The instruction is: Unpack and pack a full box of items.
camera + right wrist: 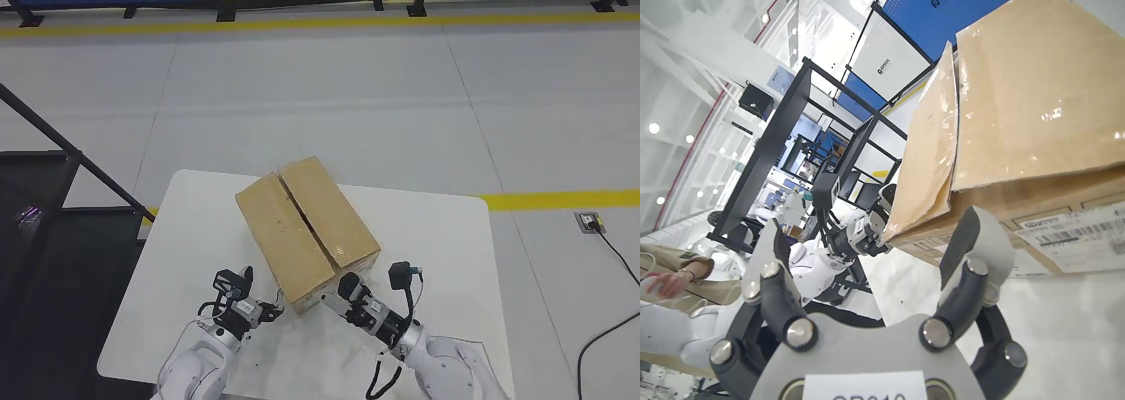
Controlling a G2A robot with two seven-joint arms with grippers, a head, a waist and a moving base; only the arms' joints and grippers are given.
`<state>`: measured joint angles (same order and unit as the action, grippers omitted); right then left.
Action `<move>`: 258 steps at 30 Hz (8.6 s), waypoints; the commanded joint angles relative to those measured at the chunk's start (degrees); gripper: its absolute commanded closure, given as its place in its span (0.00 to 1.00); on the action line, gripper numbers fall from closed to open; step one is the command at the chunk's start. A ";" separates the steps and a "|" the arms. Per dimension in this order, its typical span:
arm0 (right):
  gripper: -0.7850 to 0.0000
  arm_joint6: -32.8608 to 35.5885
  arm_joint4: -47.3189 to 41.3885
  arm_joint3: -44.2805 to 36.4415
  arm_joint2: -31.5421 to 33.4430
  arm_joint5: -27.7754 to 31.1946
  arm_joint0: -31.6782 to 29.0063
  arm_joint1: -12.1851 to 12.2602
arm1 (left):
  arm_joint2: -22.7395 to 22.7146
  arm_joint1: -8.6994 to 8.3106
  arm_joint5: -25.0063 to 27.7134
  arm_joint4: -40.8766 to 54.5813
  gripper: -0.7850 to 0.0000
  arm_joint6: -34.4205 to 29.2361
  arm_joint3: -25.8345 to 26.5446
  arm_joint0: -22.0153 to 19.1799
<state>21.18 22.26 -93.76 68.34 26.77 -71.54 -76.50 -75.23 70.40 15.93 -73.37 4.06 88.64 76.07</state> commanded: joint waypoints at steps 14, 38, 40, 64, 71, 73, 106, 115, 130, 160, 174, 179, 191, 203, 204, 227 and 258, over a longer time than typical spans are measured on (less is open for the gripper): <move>0.00 3.88 -11.45 8.42 -2.94 1.75 7.00 -0.67 | 0.77 0.17 0.03 -0.22 0.00 0.24 -1.02 -0.84; 1.00 -8.17 3.67 5.05 -8.79 -6.55 6.39 -1.76 | 0.28 0.10 0.37 -0.04 0.00 0.80 -0.77 -0.26; 1.00 -9.22 5.25 4.72 -9.07 -8.34 6.12 -1.85 | 0.11 0.07 0.38 -0.15 0.00 0.77 -0.66 -0.15; 1.00 -9.93 8.44 4.16 -7.26 -0.16 4.67 -1.36 | -9.13 -0.98 -2.17 3.00 0.00 2.70 0.02 2.89; 1.00 -6.66 6.43 2.37 -4.55 6.27 2.39 -0.33 | -13.11 -1.33 -3.88 4.64 0.00 2.93 0.12 3.53; 1.00 -5.41 6.06 1.83 -3.60 7.53 1.71 0.01 | -13.80 -1.39 -4.23 4.81 0.00 3.00 0.20 3.64; 1.00 -5.19 10.57 -2.68 5.20 11.74 -6.09 3.22 | -15.77 -1.44 -7.38 5.02 0.00 0.20 0.06 2.49; 1.00 -6.72 12.49 -1.90 5.44 7.49 -5.21 3.36 | -13.96 -1.25 -7.71 4.17 0.00 -1.74 -1.84 0.01; 1.00 -11.38 12.15 -0.60 6.50 3.88 -5.02 3.47 | -9.60 -0.52 -7.89 3.46 0.00 -1.27 -9.70 -7.58; 0.00 -15.48 8.94 -0.79 9.03 2.66 -6.03 3.85 | -3.09 0.44 -4.92 -0.33 0.00 1.77 -15.37 -12.49; 0.00 -31.07 5.32 -3.81 12.07 5.14 -10.60 3.41 | -3.57 0.15 -2.92 -0.90 0.00 2.24 -12.33 -9.45; 0.00 -35.18 3.25 -3.18 12.50 7.73 -11.33 3.14 | -3.50 0.01 -2.05 -1.68 0.00 2.10 -10.90 -8.10; 0.00 -34.45 -0.63 -1.31 12.72 13.13 -10.21 2.91 | -4.06 -0.65 0.95 -4.99 0.00 2.56 -6.16 -3.47; 0.00 -31.16 -1.74 -0.38 12.30 15.28 -9.30 2.86 | -8.08 -1.38 -1.59 -6.34 0.00 3.02 -1.12 0.80; 0.00 -31.16 -1.74 -0.38 12.30 15.28 -9.30 2.86 | -8.88 -1.40 -2.87 -5.95 0.00 2.92 -1.07 1.01; 0.00 -32.68 -1.20 -3.38 14.22 13.19 -13.22 2.65 | 3.75 1.76 -7.58 -13.26 0.00 2.80 -30.13 -26.08; 0.00 -26.76 -4.33 -0.83 13.27 11.82 -7.34 2.19 | -0.35 1.94 -18.92 -12.34 0.00 15.64 -27.69 -19.52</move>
<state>-5.83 18.14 -94.99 81.73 38.50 -79.41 -74.29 -74.68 72.60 -2.87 -85.57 20.19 59.15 54.75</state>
